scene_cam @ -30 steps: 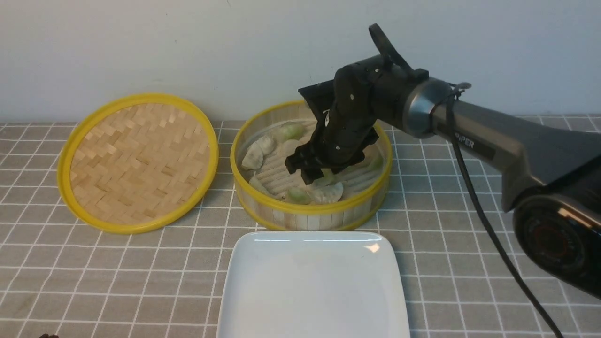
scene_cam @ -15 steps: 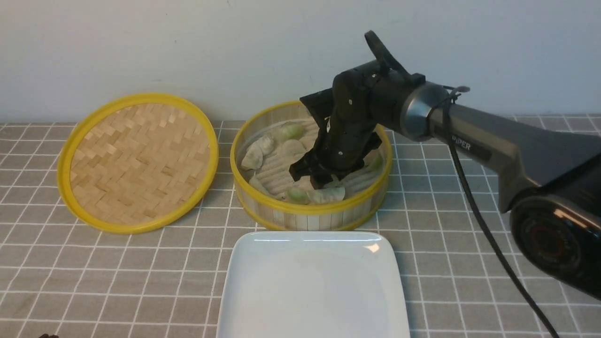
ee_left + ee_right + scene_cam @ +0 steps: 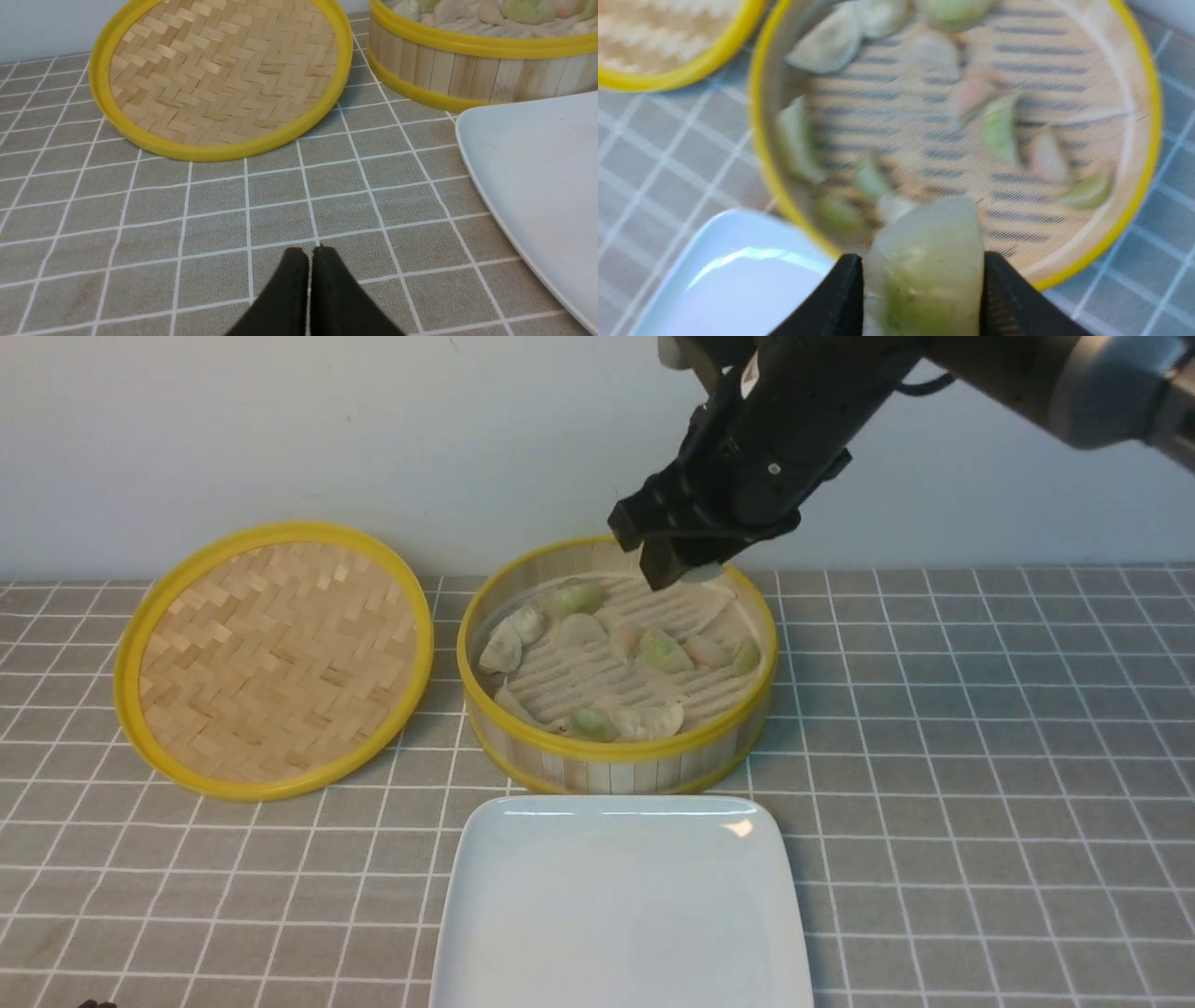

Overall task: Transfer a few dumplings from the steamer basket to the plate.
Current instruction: Use the right arm to put the dumpling into the plate, then use the right arm to grab a dumpling from inside the steamer

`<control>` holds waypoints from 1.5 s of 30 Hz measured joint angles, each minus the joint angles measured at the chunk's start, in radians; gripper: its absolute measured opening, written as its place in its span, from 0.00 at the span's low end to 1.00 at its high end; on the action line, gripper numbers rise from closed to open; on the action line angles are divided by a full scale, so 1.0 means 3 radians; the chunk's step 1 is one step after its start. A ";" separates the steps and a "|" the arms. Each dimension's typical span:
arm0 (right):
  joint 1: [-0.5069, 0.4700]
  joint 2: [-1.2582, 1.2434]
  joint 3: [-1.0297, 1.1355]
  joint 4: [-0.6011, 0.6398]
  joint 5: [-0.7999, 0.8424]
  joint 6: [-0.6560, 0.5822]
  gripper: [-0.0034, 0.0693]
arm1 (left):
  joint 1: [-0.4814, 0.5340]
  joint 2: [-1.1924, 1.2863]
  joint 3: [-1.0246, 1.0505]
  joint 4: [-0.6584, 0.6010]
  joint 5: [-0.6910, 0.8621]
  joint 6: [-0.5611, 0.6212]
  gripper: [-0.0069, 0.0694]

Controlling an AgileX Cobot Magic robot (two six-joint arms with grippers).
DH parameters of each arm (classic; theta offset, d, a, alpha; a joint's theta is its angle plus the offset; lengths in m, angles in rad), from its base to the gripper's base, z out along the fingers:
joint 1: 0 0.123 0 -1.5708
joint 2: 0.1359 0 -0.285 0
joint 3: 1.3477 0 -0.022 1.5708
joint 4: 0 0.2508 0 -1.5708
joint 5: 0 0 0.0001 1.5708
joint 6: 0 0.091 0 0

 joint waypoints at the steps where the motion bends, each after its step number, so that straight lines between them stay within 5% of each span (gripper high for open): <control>1: 0.0021 -0.0093 0.0211 0.0103 0.0000 0.0012 0.44 | 0.0000 0.0000 0.0000 0.0000 0.0000 0.0000 0.08; 13: 0.0490 0.0193 0.1341 0.0292 -0.0152 0.0253 0.44 | 0.0000 0.0000 0.0000 0.0000 0.0003 0.0000 0.08; 17: 0.0540 0.0420 0.1334 0.0260 -0.0292 0.0257 0.54 | 0.0000 0.0000 0.0000 0.0000 0.0003 0.0000 0.08; 25: 0.0543 0.0480 0.0802 0.0023 -0.0144 0.0292 0.83 | 0.0000 0.0000 0.0000 0.0000 0.0003 0.0000 0.08; 31: 0.0510 0.0493 0.0061 -0.0433 -0.0190 0.0364 0.86 | 0.0000 0.0000 0.0000 0.0000 0.0003 0.0000 0.08; 45: 0.0080 0.1276 -0.0440 -0.0516 -0.0189 0.0393 0.86 | 0.0000 0.0000 0.0000 0.0000 0.0003 0.0000 0.08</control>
